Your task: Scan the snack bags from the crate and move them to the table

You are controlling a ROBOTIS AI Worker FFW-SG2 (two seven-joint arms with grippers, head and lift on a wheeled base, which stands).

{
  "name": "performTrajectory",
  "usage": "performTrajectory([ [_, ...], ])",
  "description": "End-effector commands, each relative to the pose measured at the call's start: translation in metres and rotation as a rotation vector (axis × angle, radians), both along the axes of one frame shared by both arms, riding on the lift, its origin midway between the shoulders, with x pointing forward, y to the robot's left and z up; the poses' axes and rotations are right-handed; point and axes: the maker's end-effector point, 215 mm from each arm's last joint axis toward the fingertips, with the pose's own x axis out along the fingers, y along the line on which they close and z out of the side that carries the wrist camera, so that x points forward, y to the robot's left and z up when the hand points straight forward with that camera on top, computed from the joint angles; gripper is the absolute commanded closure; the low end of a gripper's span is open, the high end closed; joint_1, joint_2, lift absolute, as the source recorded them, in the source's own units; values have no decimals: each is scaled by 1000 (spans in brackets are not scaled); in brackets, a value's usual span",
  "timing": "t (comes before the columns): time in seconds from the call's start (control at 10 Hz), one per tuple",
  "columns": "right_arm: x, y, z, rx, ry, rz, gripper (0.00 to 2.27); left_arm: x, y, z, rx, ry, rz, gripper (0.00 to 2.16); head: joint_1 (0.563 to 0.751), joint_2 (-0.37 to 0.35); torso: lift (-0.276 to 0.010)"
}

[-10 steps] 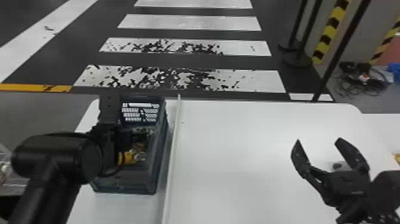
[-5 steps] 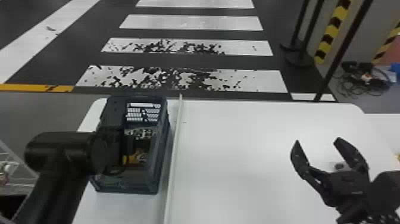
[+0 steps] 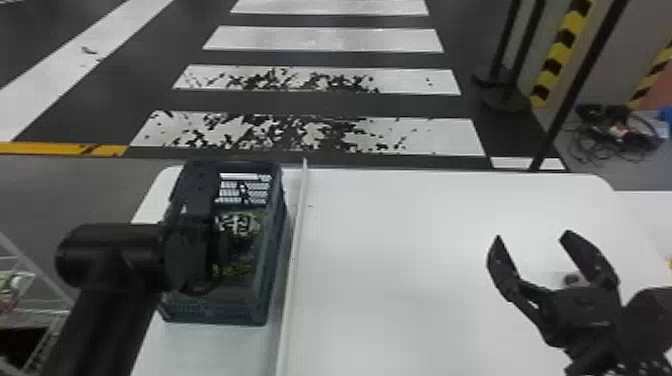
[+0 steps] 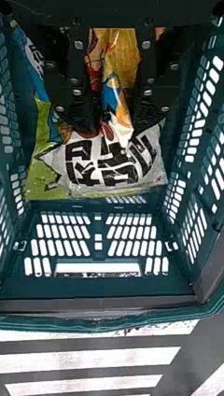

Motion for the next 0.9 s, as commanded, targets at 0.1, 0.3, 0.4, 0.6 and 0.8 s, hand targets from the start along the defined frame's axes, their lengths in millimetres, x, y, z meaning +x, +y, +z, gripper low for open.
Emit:
performTrajectory([
  [0.1, -1, 1, 2, 7, -4, 2, 76, -8, 1, -6, -5, 7, 1, 1892, 695, 32, -95],
  [0.3, -1, 1, 4, 11, -10, 1, 76, -12, 1, -1, 1, -13, 5, 1892, 695, 35, -95],
  [0.4, -2, 1, 4, 11, -8, 1, 76, -12, -2, 9, -2, -37, -1, 1892, 695, 36, -95],
  [0.6, -4, 3, 4, 12, -8, 3, 76, -12, -5, 28, -3, -68, -11, 1892, 695, 34, -95],
  [0.8, -7, 4, 6, 13, -9, 5, 76, -17, -8, 41, 10, -72, -18, 1892, 695, 31, -95],
])
